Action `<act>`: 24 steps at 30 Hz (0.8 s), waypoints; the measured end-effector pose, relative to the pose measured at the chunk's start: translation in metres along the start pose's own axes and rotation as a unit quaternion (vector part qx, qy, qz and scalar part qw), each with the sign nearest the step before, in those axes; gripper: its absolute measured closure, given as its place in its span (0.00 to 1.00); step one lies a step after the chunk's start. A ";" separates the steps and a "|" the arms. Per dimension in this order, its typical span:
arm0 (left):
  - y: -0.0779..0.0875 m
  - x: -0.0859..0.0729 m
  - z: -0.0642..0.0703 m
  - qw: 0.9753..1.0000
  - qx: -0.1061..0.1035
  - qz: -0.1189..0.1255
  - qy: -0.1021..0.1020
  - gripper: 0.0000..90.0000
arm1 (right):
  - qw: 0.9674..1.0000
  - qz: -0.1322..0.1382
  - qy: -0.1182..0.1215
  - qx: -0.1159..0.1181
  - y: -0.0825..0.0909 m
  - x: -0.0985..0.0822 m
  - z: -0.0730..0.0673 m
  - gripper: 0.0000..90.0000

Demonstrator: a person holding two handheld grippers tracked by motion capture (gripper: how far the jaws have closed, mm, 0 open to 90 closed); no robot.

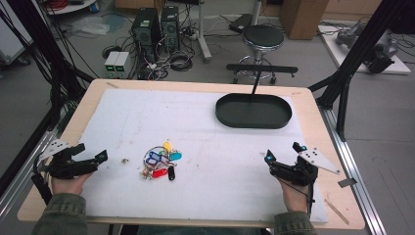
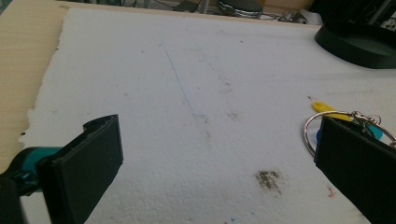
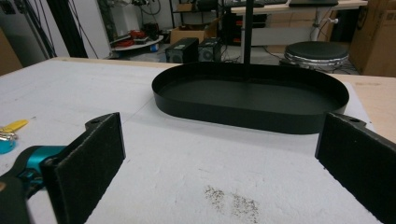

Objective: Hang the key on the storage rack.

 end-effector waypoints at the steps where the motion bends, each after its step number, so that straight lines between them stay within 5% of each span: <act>1: 0.000 0.000 0.000 1.000 0.000 -0.001 -0.003 0.02 | 1.000 0.002 0.002 0.000 0.000 0.000 0.001 0.01; 8: 0.000 0.000 0.000 1.000 -0.001 0.000 -0.002 0.02 | 1.000 0.003 -0.016 -0.003 0.001 0.000 0.003 0.01; 24: 0.000 0.006 0.005 1.000 -0.002 0.004 -0.009 0.02 | 1.000 -0.002 -0.006 -0.002 -0.001 -0.001 0.002 0.01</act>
Point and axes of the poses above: each handheld gripper's, and its own axes: y roughly backward along the jaws, x roughly out of its top, z roughly to its right, the point moved 9 cm from there along -y, roughly forward along the jaws, and after that the axes turned 15 degrees about -y, right-handed, at the moved point
